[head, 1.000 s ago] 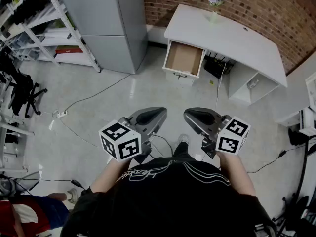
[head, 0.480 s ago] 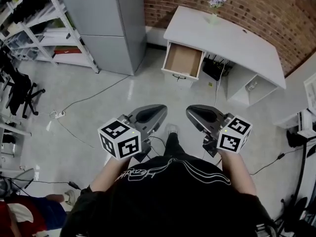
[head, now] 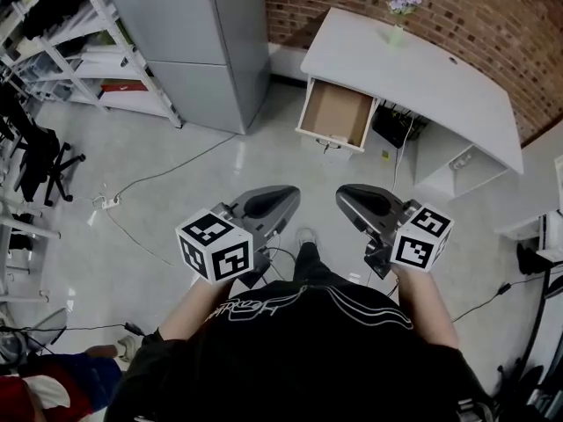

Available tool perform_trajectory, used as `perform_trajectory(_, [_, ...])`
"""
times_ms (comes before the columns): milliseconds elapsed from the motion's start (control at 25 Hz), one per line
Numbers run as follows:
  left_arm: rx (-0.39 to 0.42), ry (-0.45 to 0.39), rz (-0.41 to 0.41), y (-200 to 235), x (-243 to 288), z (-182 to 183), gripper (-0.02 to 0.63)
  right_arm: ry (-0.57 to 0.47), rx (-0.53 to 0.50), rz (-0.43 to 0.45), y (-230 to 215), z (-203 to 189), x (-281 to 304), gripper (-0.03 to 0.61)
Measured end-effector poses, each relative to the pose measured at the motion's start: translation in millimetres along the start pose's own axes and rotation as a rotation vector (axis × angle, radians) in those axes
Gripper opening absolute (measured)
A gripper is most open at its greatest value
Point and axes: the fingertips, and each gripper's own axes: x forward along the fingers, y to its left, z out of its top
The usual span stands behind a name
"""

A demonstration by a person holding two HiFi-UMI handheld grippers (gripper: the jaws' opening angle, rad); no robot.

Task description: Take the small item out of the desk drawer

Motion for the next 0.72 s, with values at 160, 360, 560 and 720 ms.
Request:
perform_trajectory(160, [-0.03,0.044,0.013,31.6,30.0,14.3,0.021,0.005,0.045,-0.007,-40.5,16.6,17.1,0.057])
perform_trajectory(360, [-0.045,0.078,0.013,77.9,92.3,39.4,0.022,0.002,0.089,-0.011,-112.6,42.6,36.1,0.057])
perform_trajectory(560, [-0.049,0.095,0.009,122.0,163.7,66.1,0.022,0.002,0.125,-0.022,-191.6,67.1,48.3,0.057])
perform_trajectory(720, [-0.047,0.102,0.009,147.4,211.5,85.5,0.022,0.01,0.131,-0.015,-239.2,86.0,55.7,0.057])
